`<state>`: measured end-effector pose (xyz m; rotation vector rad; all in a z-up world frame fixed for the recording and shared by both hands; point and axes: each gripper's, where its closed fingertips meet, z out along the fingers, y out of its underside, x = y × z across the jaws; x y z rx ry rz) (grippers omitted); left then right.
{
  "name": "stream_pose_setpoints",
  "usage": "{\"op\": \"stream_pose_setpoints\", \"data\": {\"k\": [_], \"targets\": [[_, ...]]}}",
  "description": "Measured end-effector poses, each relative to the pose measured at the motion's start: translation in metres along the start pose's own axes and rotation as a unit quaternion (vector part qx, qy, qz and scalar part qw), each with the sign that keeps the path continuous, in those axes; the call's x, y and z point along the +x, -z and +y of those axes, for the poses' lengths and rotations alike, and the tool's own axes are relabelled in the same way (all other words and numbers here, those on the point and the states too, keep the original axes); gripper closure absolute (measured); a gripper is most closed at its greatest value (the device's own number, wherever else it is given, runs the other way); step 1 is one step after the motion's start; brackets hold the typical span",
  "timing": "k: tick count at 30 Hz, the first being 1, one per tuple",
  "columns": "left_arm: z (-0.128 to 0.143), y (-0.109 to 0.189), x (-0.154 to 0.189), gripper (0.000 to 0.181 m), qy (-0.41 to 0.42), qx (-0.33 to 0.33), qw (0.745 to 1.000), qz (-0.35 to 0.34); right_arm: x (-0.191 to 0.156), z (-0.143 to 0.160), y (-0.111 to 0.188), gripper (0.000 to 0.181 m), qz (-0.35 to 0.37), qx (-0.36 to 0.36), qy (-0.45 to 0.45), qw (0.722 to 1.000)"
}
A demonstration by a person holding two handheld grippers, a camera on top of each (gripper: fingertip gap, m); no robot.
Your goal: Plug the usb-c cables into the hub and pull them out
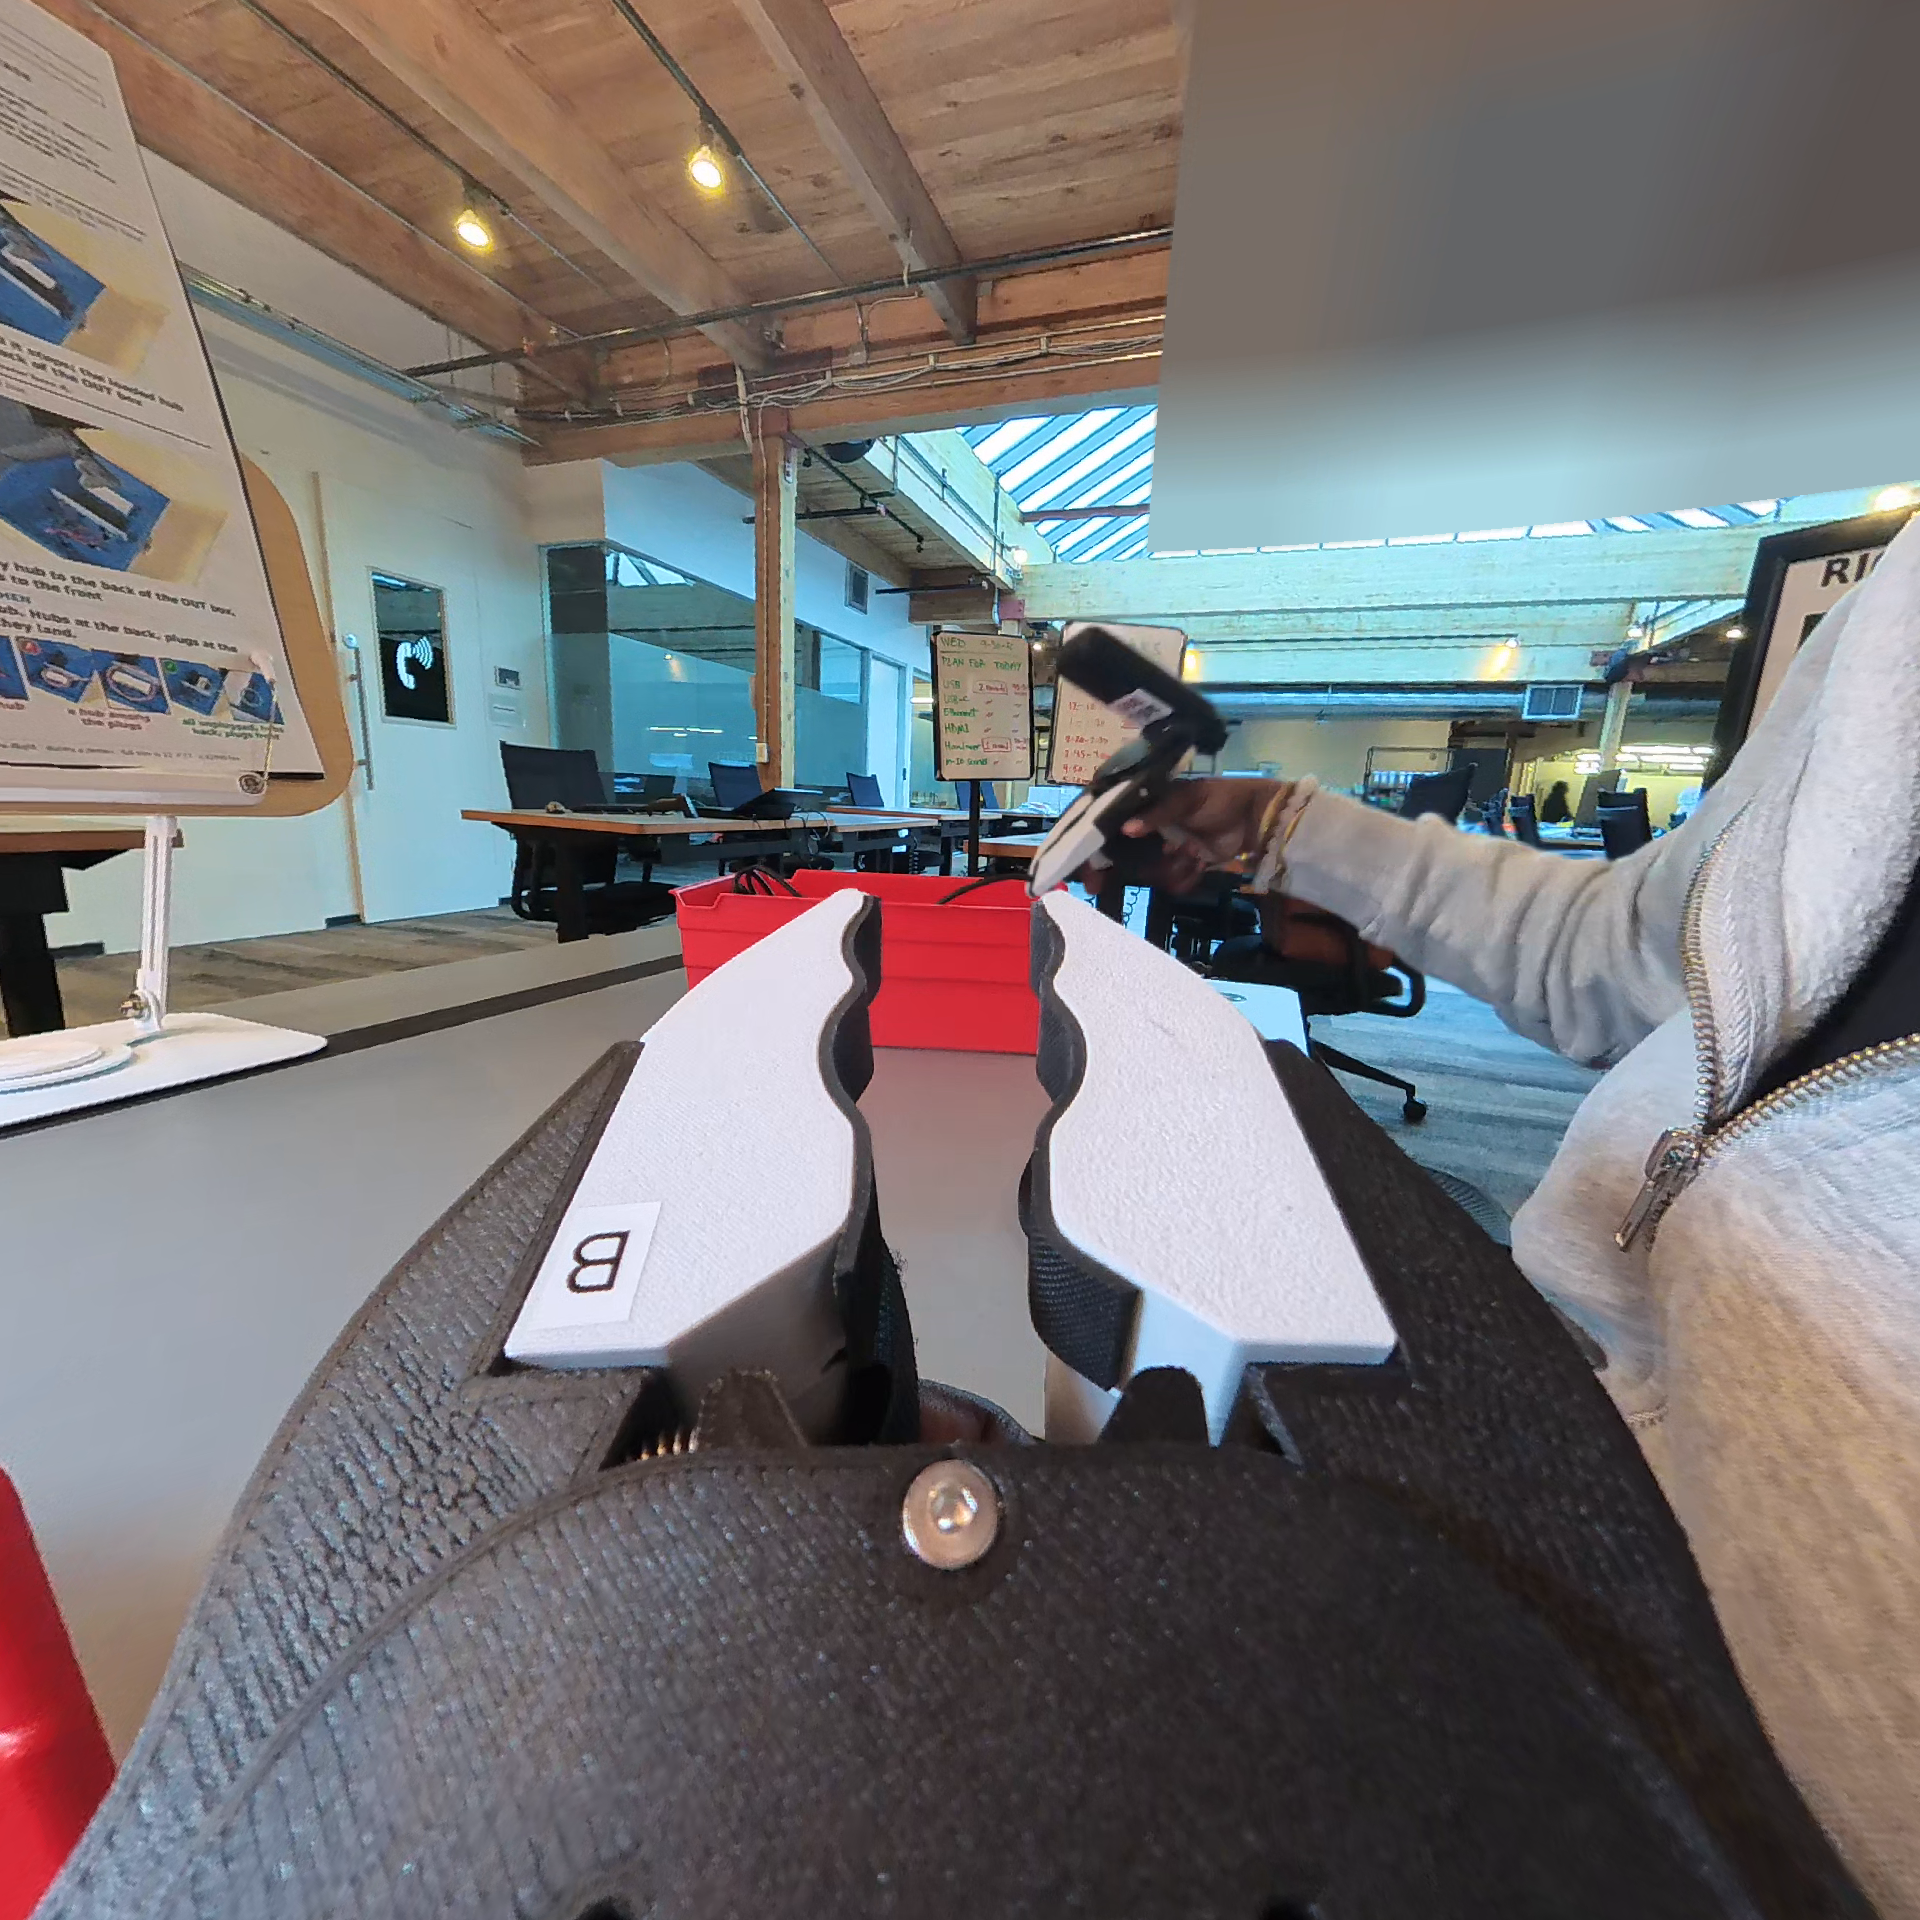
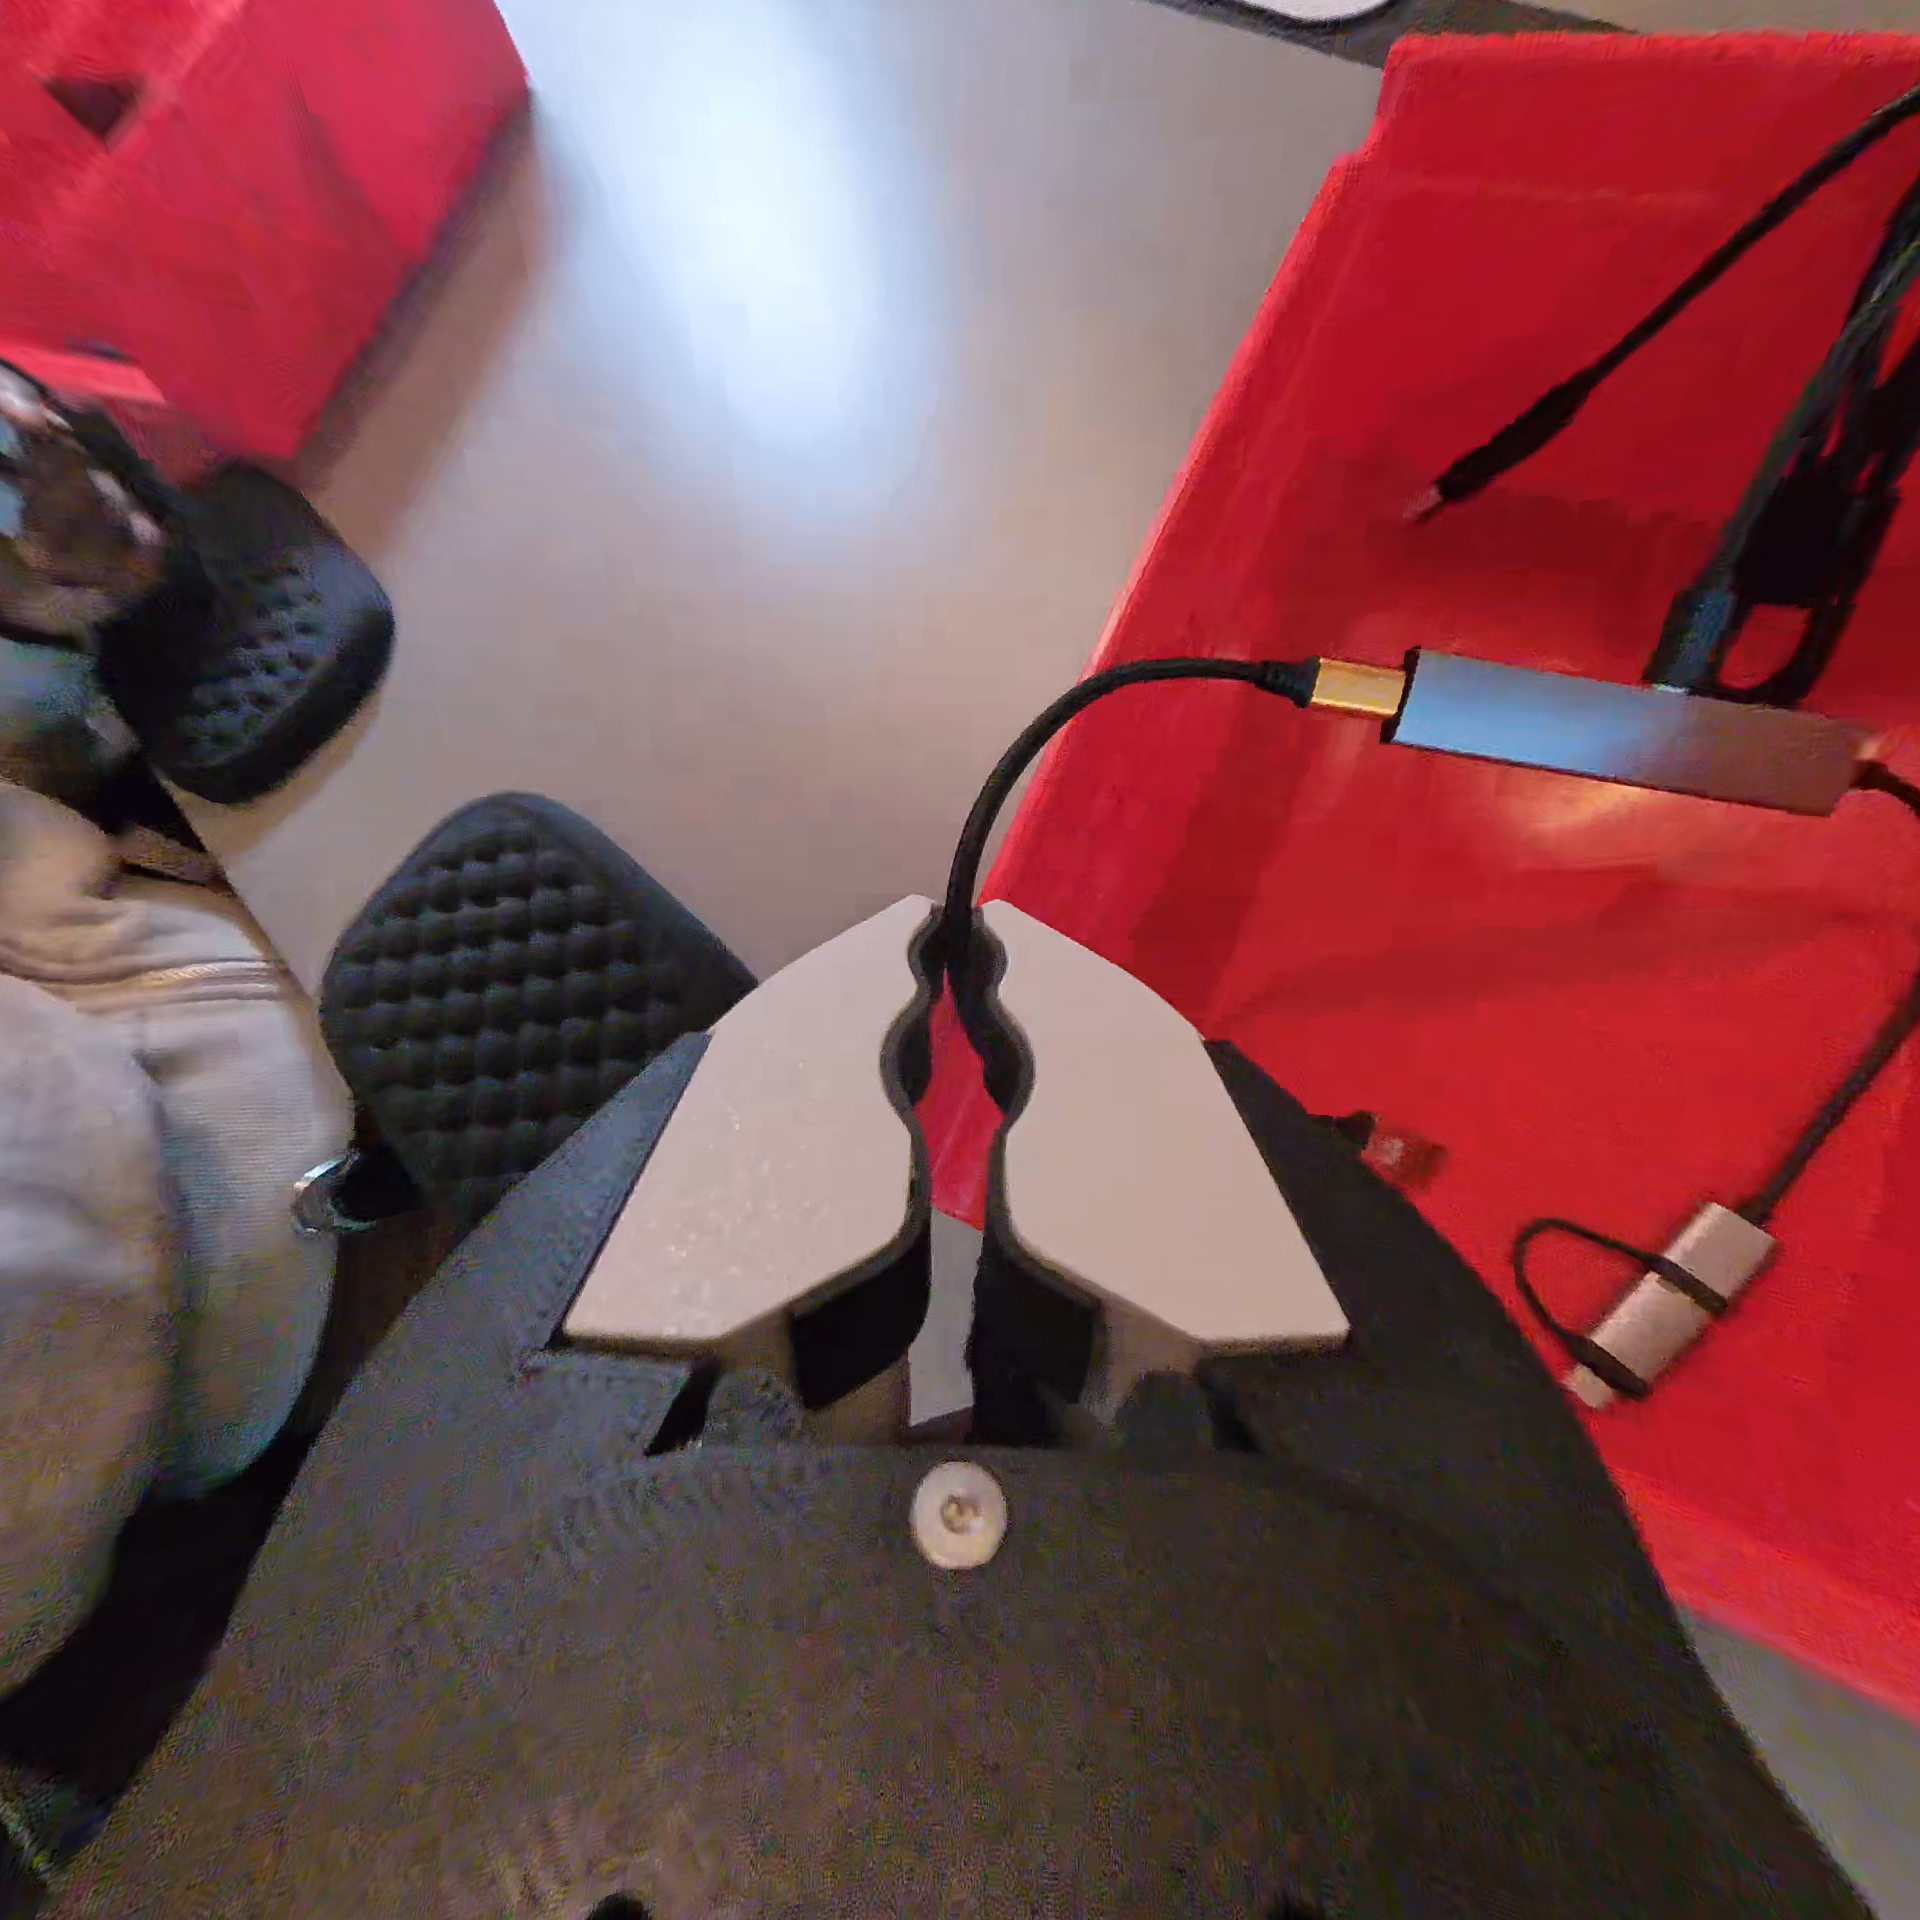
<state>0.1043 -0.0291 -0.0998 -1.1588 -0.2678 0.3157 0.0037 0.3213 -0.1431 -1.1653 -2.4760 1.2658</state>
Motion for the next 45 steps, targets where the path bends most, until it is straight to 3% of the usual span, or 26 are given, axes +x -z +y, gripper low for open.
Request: {"op": "stream_pose_setpoints", "data": {"k": [3,6,9,15,18,23,27,31,33,36,38,41,43,45], "targets": [[-0.001,0.0,-0.001,0.154,0.004,0.003,1.0,0.0,0.014,0.006,-0.006,0.178,-0.059,0.036,-0.091,0.993],[-0.001,0.001,-0.002,0.154,0.009,0.005,1.0,-0.001,0.027,0.044,-0.03,0.176,-0.042,-0.025,-0.113,0.992],[-0.001,0.001,-0.003,0.154,0.011,0.004,1.0,-0.002,0.012,0.039,-0.04,0.177,-0.065,0.003,-0.118,0.991],[-0.001,0.001,-0.003,0.154,0.012,0.003,1.0,-0.002,-0.023,0.034,-0.066,0.176,-0.033,-0.054,-0.04,0.997],[-0.001,0.001,-0.003,0.154,0.009,0.004,1.0,-0.001,-0.025,0.043,-0.074,0.176,0.0,-0.106,-0.019,0.994],[-0.002,0.001,-0.003,0.154,0.009,0.007,1.0,0.0,-0.027,0.06,-0.069,0.175,0.021,-0.179,-0.009,0.984],[-0.001,0.001,-0.003,0.154,0.008,0.005,1.0,0.0,-0.013,0.066,-0.05,0.166,0.099,-0.204,0.048,0.973],[-0.001,0.001,-0.003,0.154,0.007,0.004,1.0,0.001,-0.009,0.037,-0.019,0.155,0.172,-0.117,0.058,0.976],[-0.001,0.0,-0.003,0.154,0.007,0.005,1.0,0.001,-0.009,0.013,-0.001,0.138,0.205,-0.048,0.062,0.976],[0.0,0.0,-0.002,0.154,0.003,0.004,1.0,0.002,-0.027,-0.051,0.03,0.129,0.22,0.136,0.091,0.962],[0.0,0.0,-0.002,0.154,0.001,0.003,1.0,0.002,-0.068,-0.092,0.049,0.119,0.154,0.283,0.099,0.941],[0.0,0.0,-0.002,0.154,0.001,0.003,1.0,0.002,-0.121,-0.124,0.066,0.079,0.061,0.416,0.102,0.902],[-0.001,0.0,-0.003,0.154,0.003,0.005,1.0,0.001,-0.145,-0.138,0.071,0.066,0.05,0.494,0.125,0.859],[-0.001,0.001,-0.004,0.154,0.004,0.007,1.0,-0.001,-0.159,-0.147,0.071,0.066,0.067,0.565,0.143,0.81]]}}
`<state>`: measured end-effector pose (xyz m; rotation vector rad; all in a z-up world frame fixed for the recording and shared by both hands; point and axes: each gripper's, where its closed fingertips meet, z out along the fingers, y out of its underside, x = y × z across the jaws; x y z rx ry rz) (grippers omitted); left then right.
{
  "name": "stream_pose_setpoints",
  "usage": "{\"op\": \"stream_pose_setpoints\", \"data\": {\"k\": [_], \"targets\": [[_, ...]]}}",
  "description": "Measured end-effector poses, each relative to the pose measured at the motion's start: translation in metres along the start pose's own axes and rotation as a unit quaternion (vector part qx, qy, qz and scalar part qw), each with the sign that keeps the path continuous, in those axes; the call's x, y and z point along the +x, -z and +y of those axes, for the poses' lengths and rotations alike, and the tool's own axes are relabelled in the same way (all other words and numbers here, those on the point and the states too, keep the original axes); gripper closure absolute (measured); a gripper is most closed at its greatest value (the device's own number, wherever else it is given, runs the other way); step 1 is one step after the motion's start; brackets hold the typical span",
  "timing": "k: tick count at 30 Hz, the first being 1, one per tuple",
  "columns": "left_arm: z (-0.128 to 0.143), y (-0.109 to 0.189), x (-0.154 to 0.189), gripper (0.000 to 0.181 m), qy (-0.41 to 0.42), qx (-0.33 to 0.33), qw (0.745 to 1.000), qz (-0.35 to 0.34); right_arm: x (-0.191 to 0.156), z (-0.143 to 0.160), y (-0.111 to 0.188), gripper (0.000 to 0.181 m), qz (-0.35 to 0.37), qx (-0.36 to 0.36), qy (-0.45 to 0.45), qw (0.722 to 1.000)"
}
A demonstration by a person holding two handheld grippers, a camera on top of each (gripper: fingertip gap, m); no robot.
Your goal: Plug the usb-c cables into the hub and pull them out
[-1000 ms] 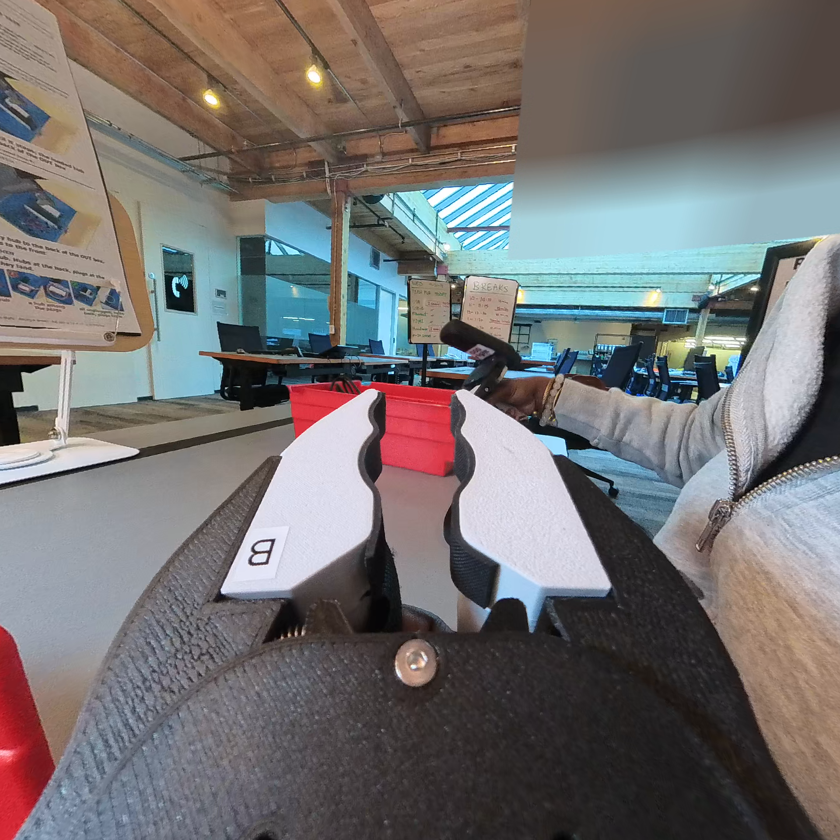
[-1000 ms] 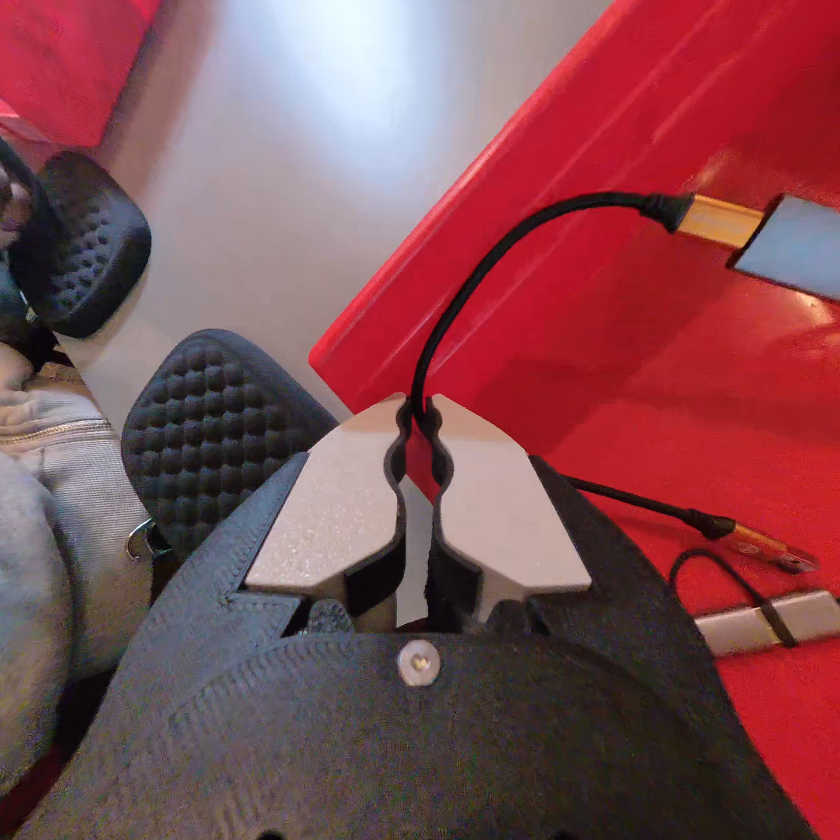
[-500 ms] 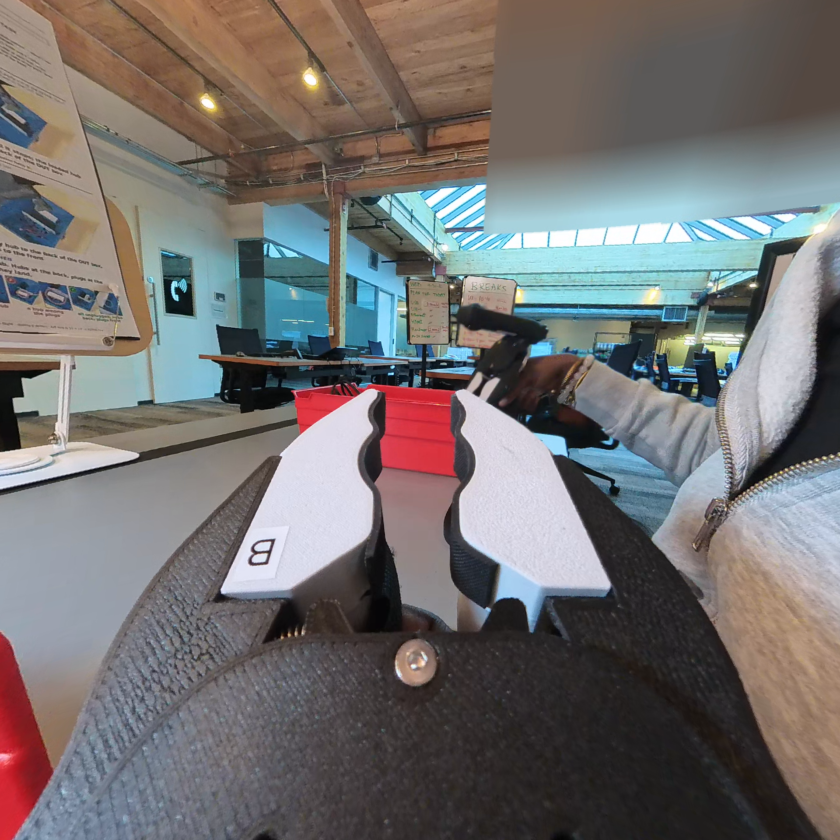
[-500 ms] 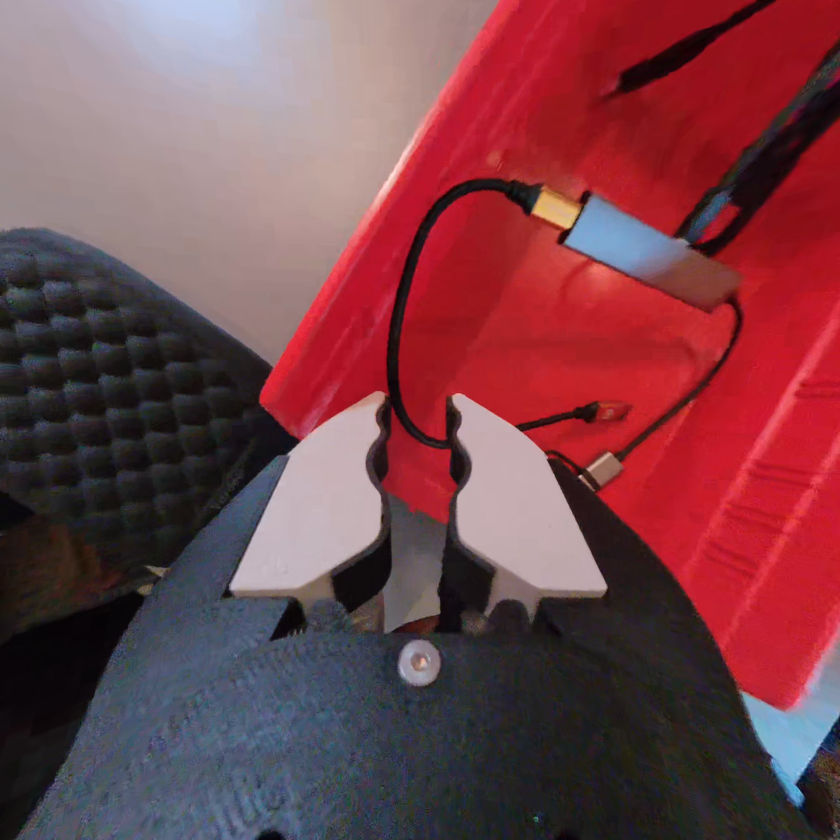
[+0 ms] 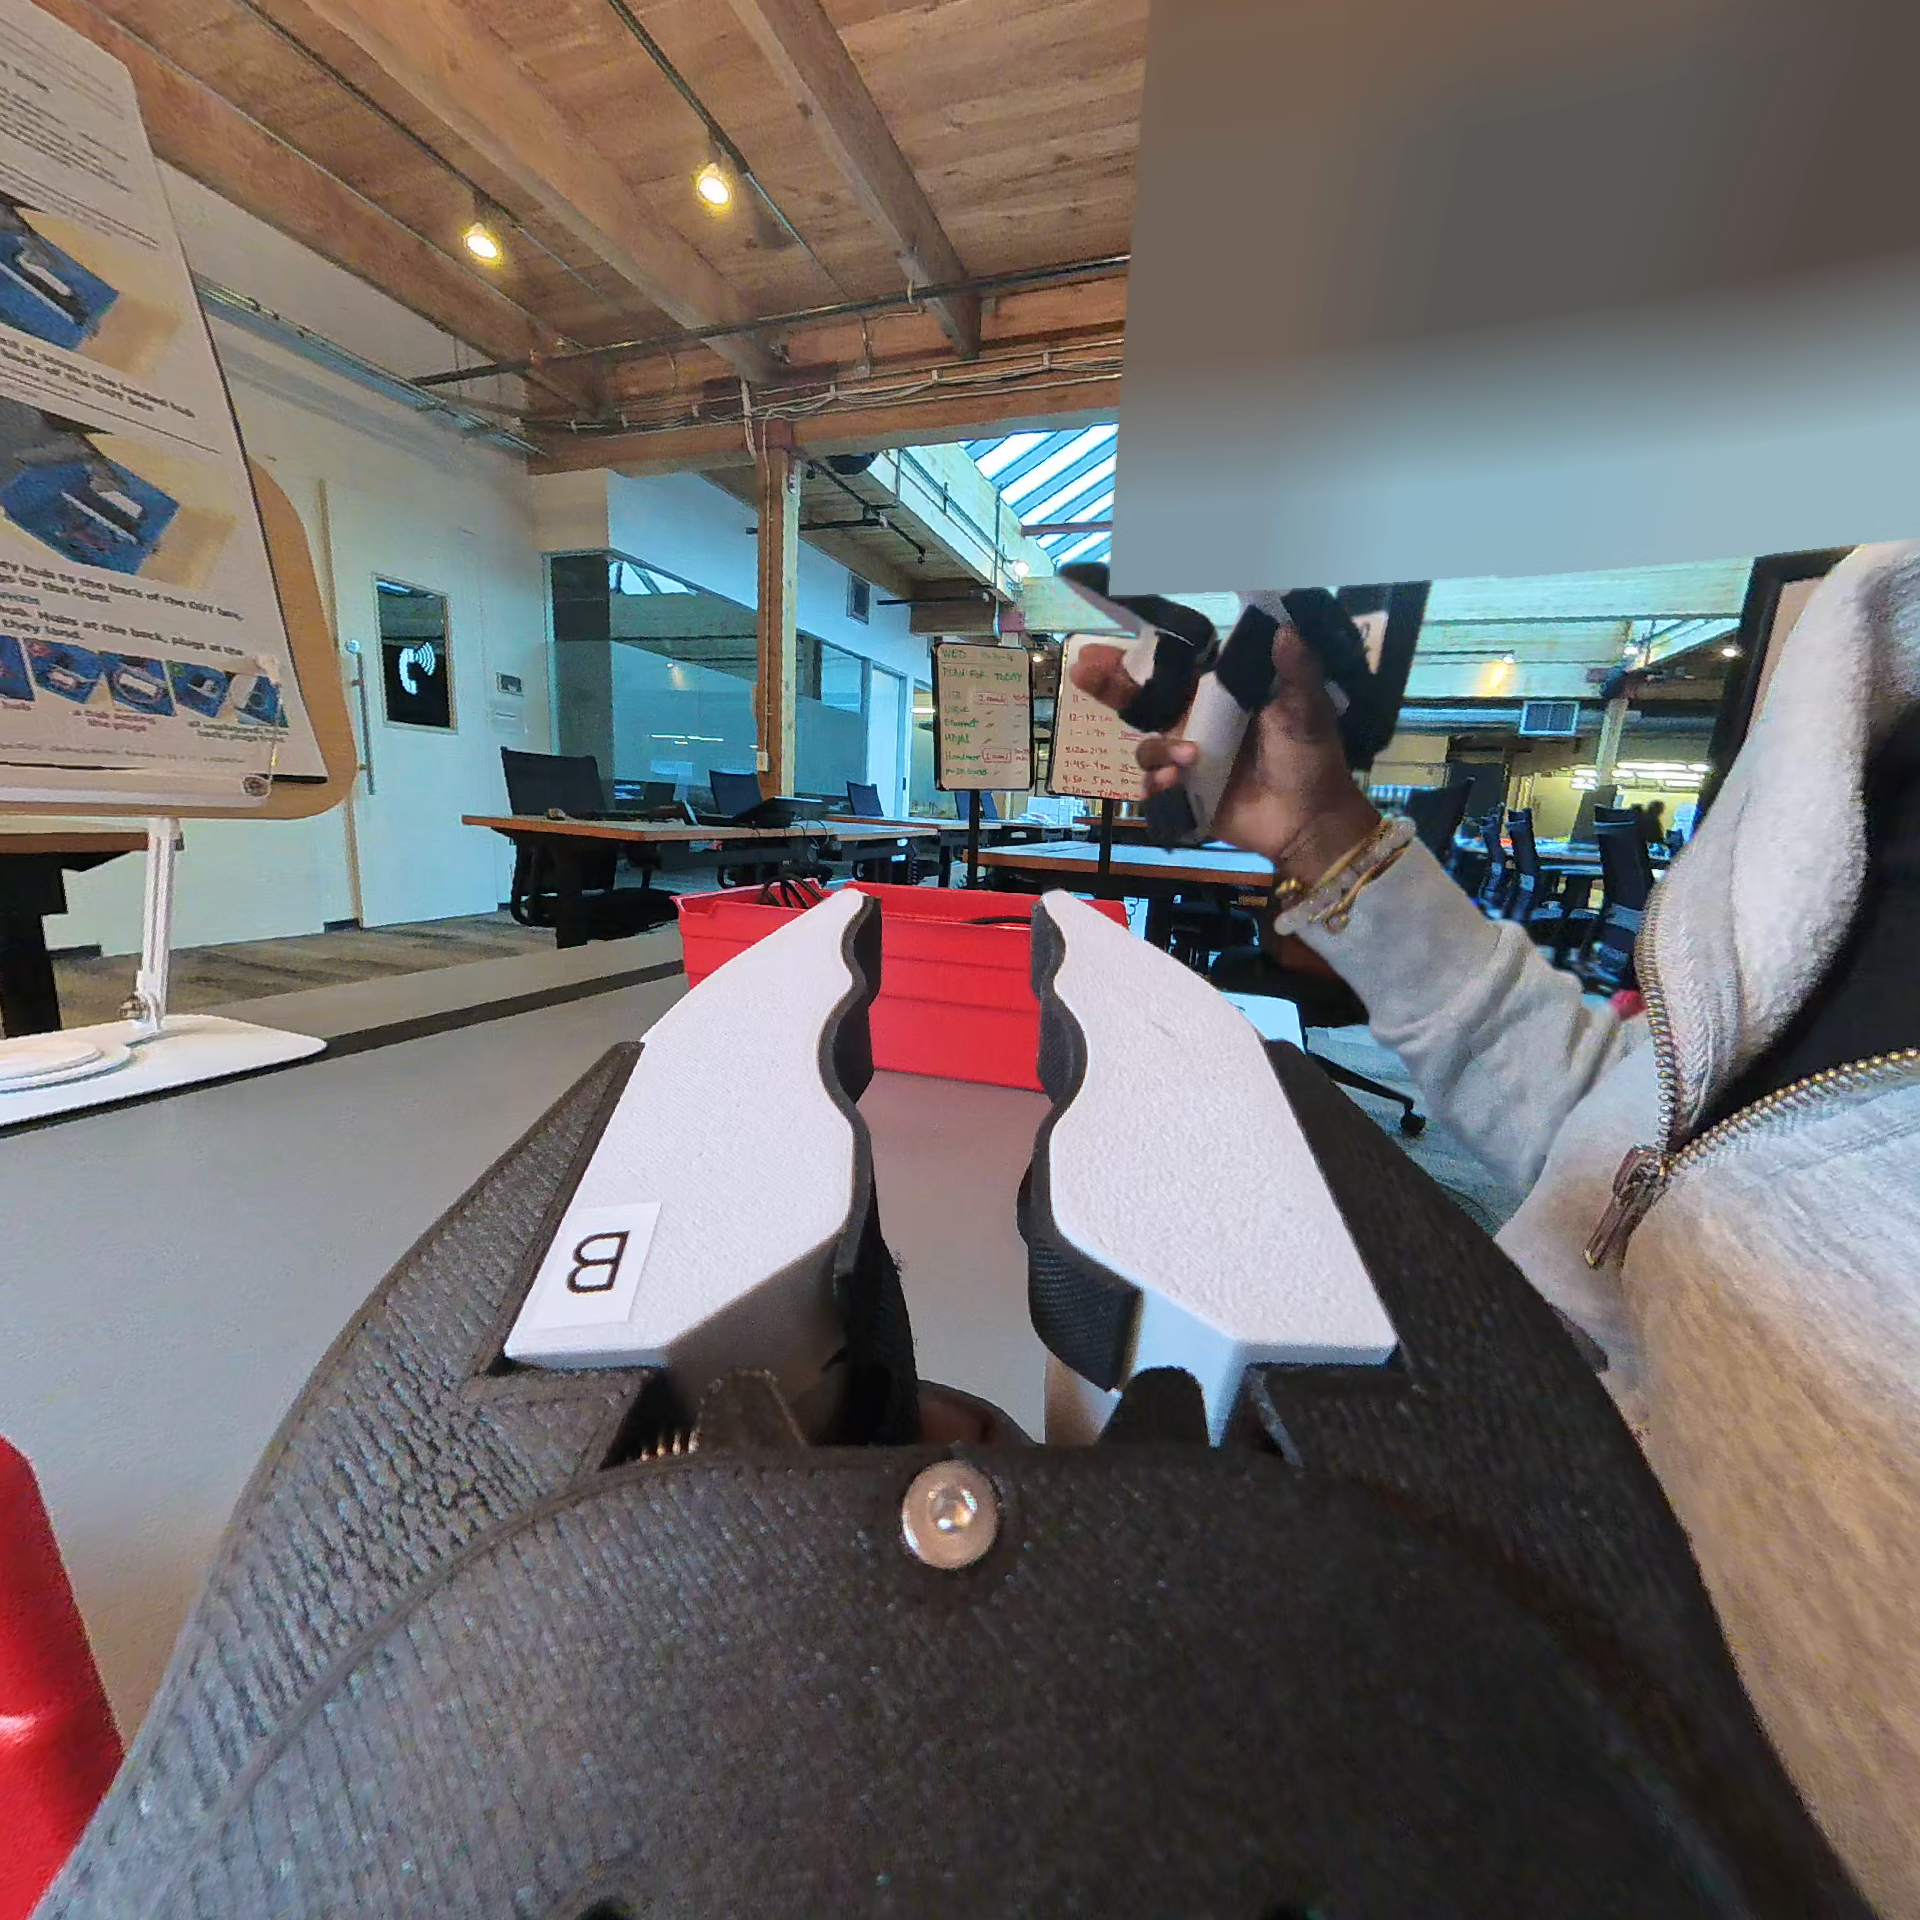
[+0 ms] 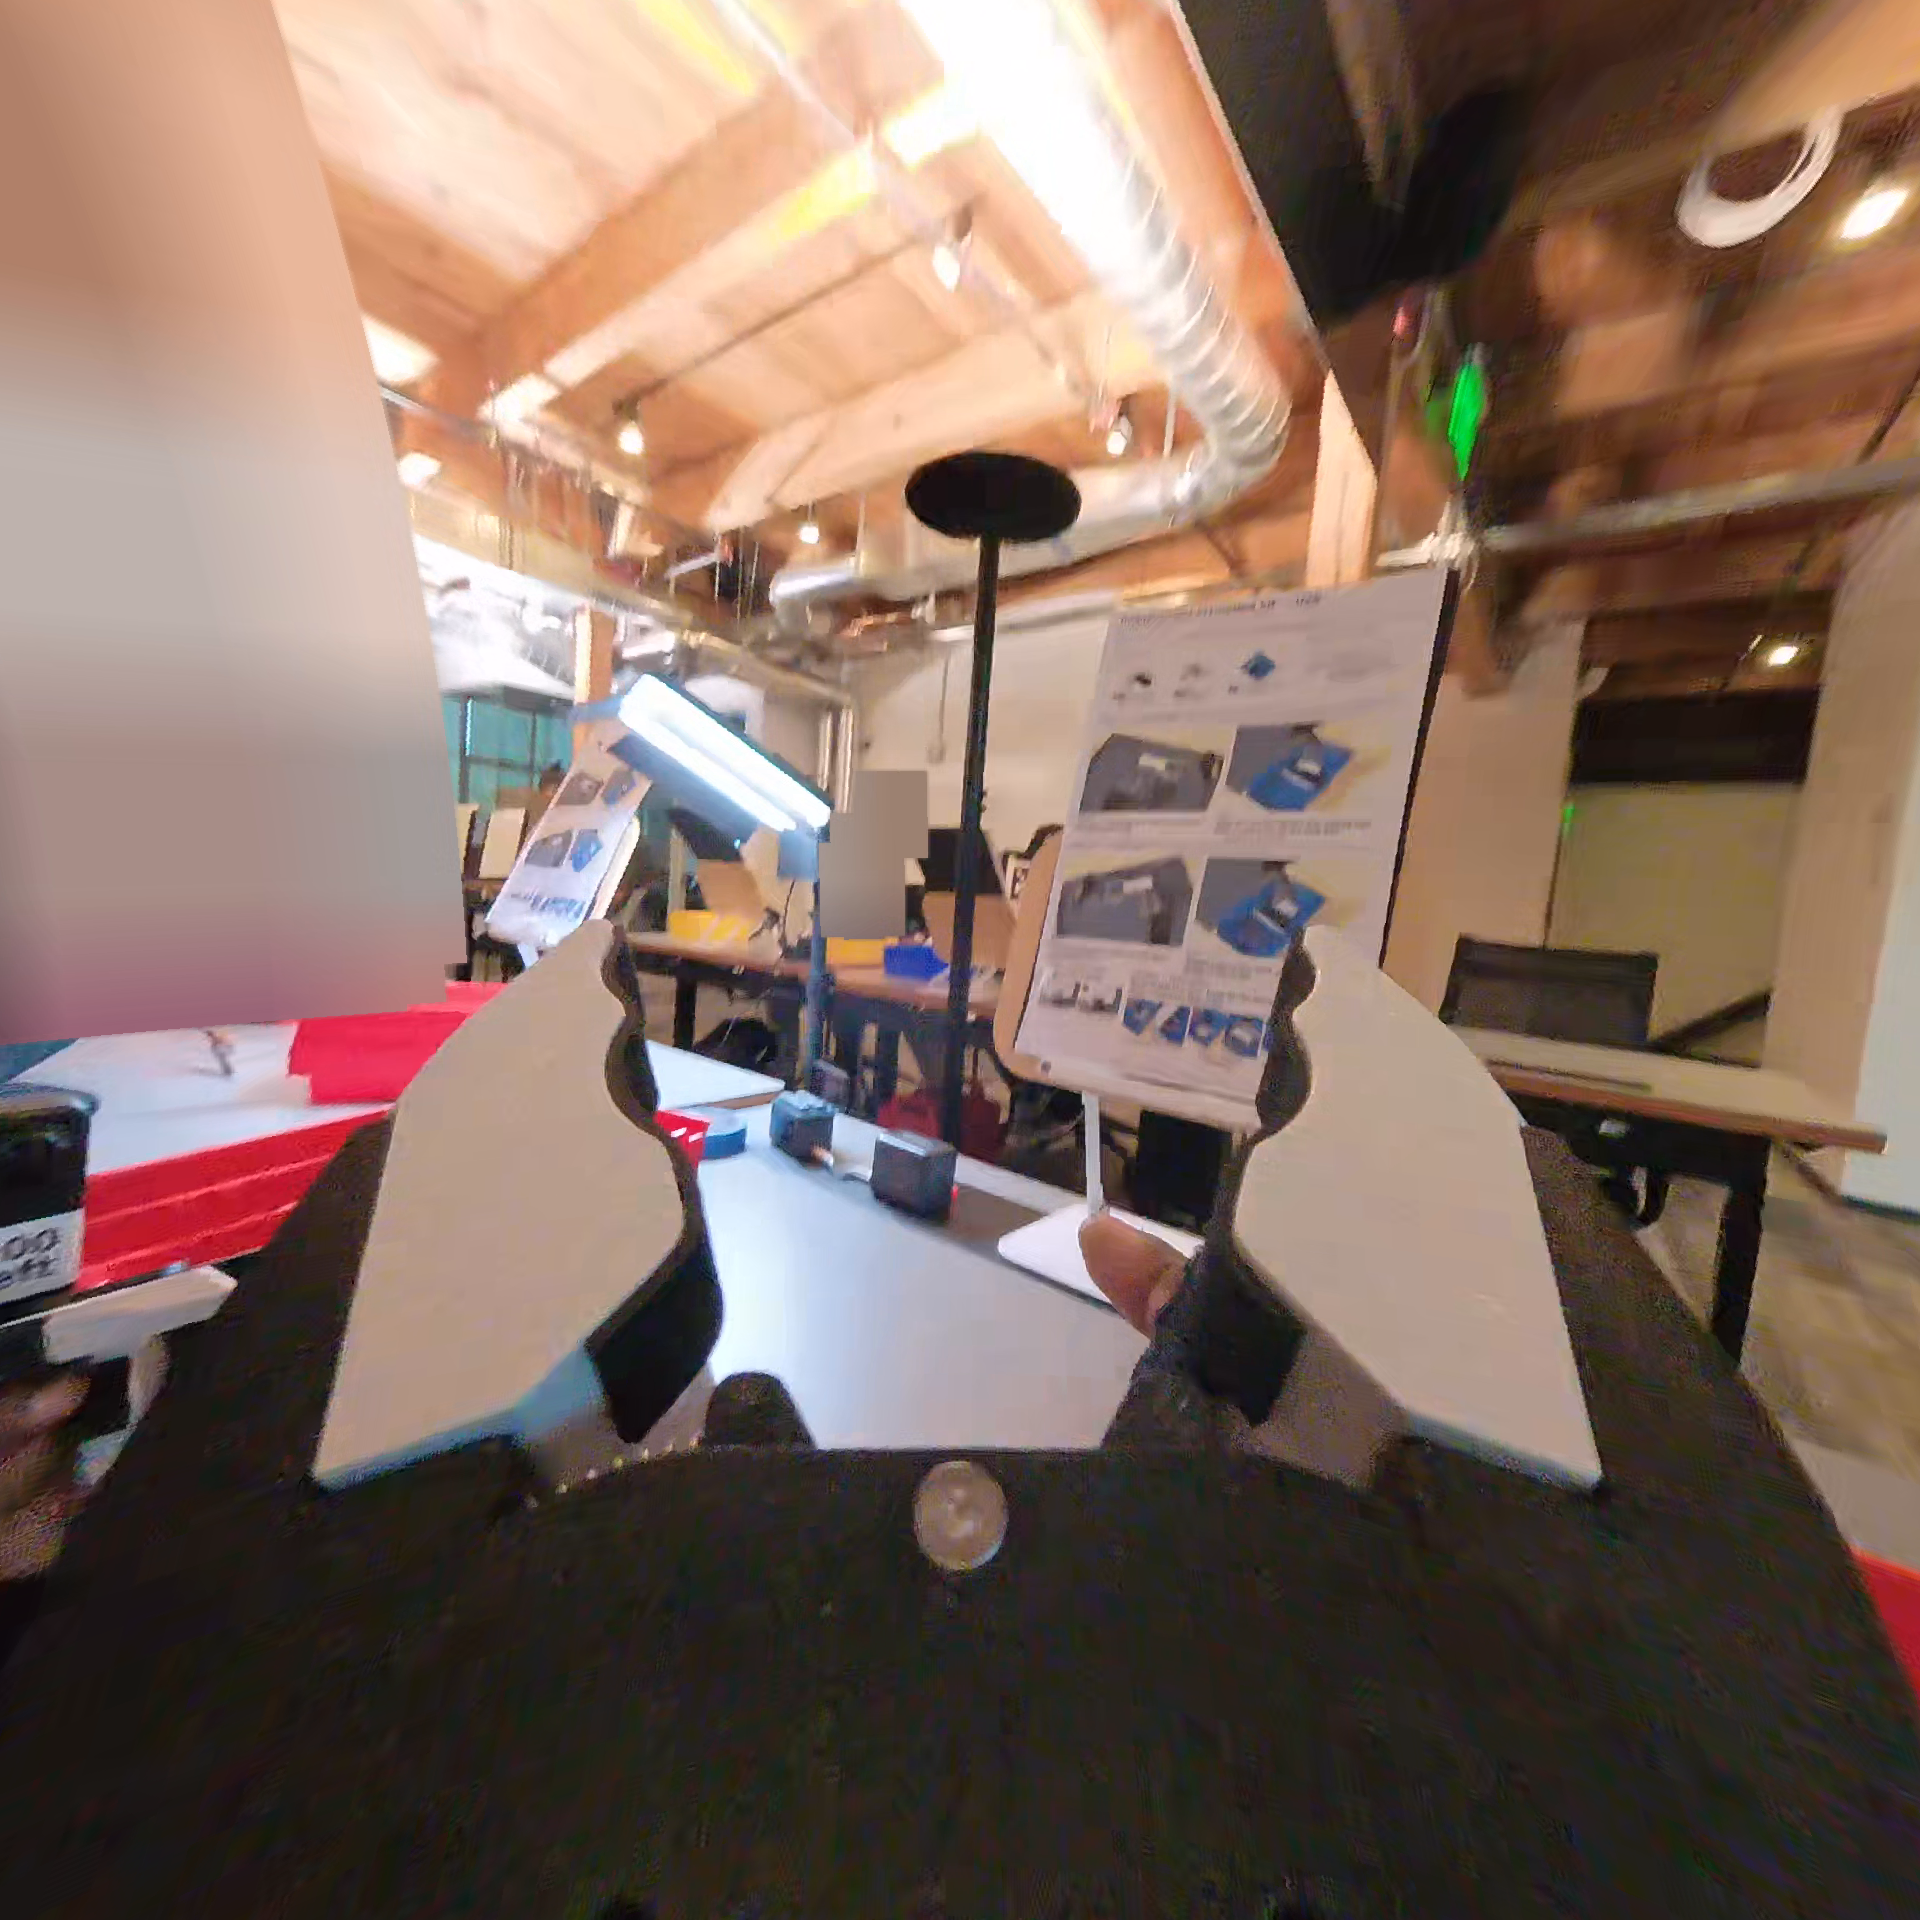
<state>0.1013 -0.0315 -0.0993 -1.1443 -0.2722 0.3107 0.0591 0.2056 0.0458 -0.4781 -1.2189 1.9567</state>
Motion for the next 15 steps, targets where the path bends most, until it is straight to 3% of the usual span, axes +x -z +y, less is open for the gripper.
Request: {"op": "stream_pose_setpoints", "data": {"k": [5,7,11,15], "targets": [[-0.009,0.001,0.002,0.154,-0.012,0.011,1.0,-0.005,-0.048,0.042,-0.025,0.064,-0.056,0.04,-0.051,0.996],[-0.028,0.005,0.005,0.153,-0.013,0.024,1.0,-0.002,-0.069,0.069,-0.032,0.056,-0.091,0.026,-0.081,0.992],[-0.077,0.029,-0.008,0.148,-0.044,0.014,0.998,-0.05,-0.101,0.123,-0.035,0.04,-0.137,-0.011,-0.042,0.99],[-0.101,0.056,-0.023,0.14,-0.072,-0.017,0.99,-0.12,-0.113,0.119,-0.03,0.037,-0.141,0.013,0.049,0.989]]}}
